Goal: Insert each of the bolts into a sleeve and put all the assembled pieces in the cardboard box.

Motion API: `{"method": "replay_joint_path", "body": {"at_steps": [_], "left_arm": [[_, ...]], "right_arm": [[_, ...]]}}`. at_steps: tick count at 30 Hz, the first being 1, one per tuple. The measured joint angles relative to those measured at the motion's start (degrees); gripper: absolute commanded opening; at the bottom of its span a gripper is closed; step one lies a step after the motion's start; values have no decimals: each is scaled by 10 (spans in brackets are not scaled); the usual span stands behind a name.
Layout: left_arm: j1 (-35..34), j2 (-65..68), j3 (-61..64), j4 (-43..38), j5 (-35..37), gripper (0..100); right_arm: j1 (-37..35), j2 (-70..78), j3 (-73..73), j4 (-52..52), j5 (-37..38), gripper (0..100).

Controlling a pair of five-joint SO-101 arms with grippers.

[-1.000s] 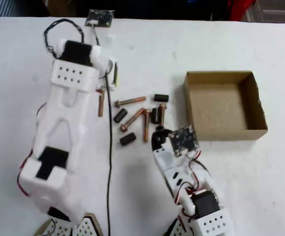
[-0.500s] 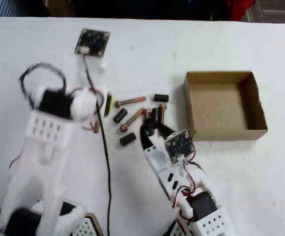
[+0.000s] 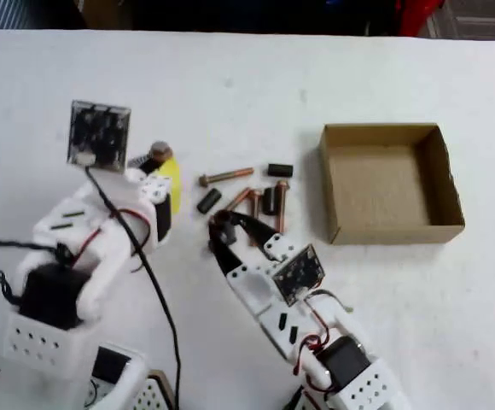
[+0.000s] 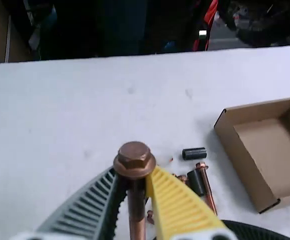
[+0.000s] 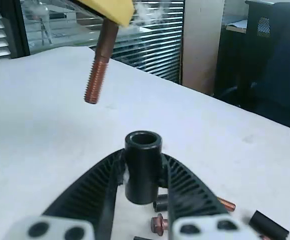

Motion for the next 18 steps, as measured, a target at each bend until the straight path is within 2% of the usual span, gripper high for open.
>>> {"method": "replay_joint_path", "body": {"at_steps": [11, 18], "left_arm": [[4, -144, 127, -148, 0, 20], [96, -215, 203, -217, 0, 20]], "right_arm": [[-10, 0, 0, -11, 0, 16], [-9, 0, 0, -11, 0, 16]]}}
